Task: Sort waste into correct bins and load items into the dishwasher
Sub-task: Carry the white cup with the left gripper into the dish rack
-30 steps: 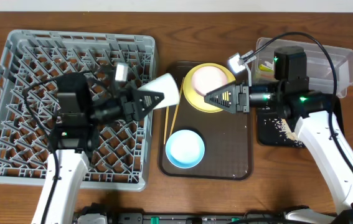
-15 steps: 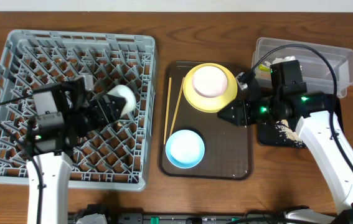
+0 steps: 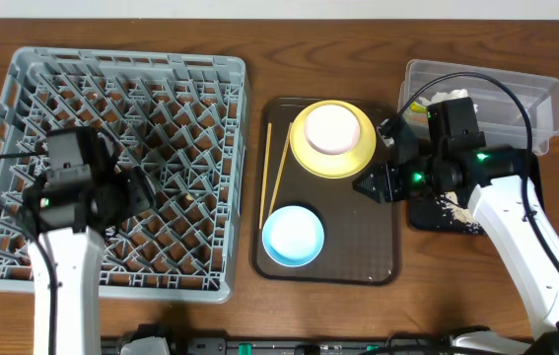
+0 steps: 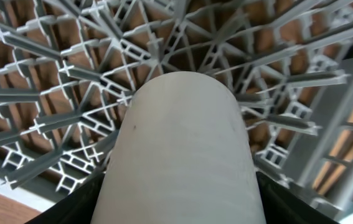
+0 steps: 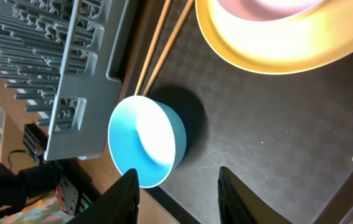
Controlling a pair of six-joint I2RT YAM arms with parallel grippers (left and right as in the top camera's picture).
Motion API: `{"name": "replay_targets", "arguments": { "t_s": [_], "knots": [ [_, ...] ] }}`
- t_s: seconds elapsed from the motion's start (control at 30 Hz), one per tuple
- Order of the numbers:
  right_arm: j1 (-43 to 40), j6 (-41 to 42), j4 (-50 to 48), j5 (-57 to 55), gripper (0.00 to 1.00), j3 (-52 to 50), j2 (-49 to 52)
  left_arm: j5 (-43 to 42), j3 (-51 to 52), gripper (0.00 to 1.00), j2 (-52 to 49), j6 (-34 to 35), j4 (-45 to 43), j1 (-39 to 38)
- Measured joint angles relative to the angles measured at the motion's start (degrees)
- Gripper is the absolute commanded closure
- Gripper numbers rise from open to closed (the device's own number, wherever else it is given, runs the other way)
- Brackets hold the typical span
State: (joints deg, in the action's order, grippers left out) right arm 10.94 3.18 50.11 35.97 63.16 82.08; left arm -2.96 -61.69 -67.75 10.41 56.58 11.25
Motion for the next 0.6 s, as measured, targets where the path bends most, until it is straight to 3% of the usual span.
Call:
{"name": "replay_targets", "arguments": {
  "t_s": [0.27, 0.33, 0.43, 0.5, 0.6],
  "knots": [
    [0.0, 0.0, 0.0, 0.0, 0.61, 0.0, 0.0, 0.8, 0.0, 0.91, -9.9, 0.1, -0.1, 0.0],
    [0.0, 0.0, 0.0, 0.0, 0.61, 0.0, 0.0, 0.4, 0.0, 0.83, -12.3, 0.2, -0.1, 0.0],
    [0.0, 0.0, 0.0, 0.0, 0.61, 0.0, 0.0, -0.1, 0.0, 0.57, -15.0, 0.2, -0.2, 0.0],
    [0.0, 0.0, 0.0, 0.0, 0.61, 0.0, 0.0, -0.1, 0.0, 0.45, -16.6, 0.2, -0.3, 0.0],
    [0.0, 0.0, 0.0, 0.0, 0.61, 0.0, 0.0, -0.3, 0.0, 0.32, -18.3, 0.2, -0.3, 0.0]
  ]
}}
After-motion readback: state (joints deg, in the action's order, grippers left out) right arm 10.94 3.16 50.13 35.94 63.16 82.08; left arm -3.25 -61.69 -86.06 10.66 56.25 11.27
